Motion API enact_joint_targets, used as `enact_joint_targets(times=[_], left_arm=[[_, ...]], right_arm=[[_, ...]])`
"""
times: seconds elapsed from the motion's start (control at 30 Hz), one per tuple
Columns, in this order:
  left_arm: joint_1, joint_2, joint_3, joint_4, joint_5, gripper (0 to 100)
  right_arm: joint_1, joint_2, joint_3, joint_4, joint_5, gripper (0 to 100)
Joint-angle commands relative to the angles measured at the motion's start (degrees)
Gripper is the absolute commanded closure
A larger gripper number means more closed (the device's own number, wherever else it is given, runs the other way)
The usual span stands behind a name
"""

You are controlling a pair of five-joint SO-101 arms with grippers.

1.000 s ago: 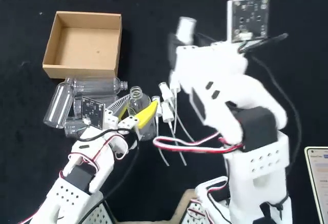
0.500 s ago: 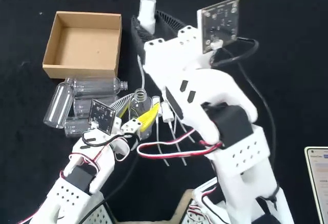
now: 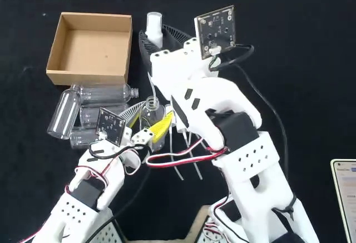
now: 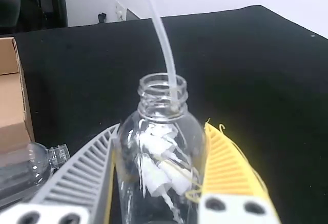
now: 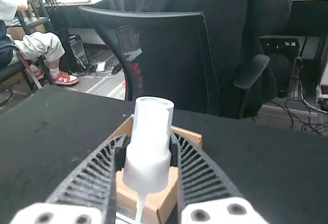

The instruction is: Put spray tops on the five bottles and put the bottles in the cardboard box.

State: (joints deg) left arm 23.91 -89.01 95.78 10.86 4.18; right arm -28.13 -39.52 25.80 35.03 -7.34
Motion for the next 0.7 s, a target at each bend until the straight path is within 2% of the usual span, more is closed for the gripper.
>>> enact_joint_targets(times=[0.0, 0.13, 0.33, 0.67], left_arm=[[0.7, -0.7, -0.3, -1.4, -0.7, 90], [0.7, -0.7, -0.3, -1.4, -0.8, 90], [0.6, -0.7, -0.3, -1.4, -0.8, 90], [0.7, -0.7, 0.7, -1.6, -0.9, 90]], right_arm=[[-0.8, -2.9, 1.0, -1.6, 0.7, 98.3], [-1.1, -8.4, 4.6, -0.4, 0.7, 98.4], [-4.1, -18.0, 9.7, 7.7, 0.7, 98.4], [-4.0, -18.9, 16.7, 7.6, 0.8, 98.4]])
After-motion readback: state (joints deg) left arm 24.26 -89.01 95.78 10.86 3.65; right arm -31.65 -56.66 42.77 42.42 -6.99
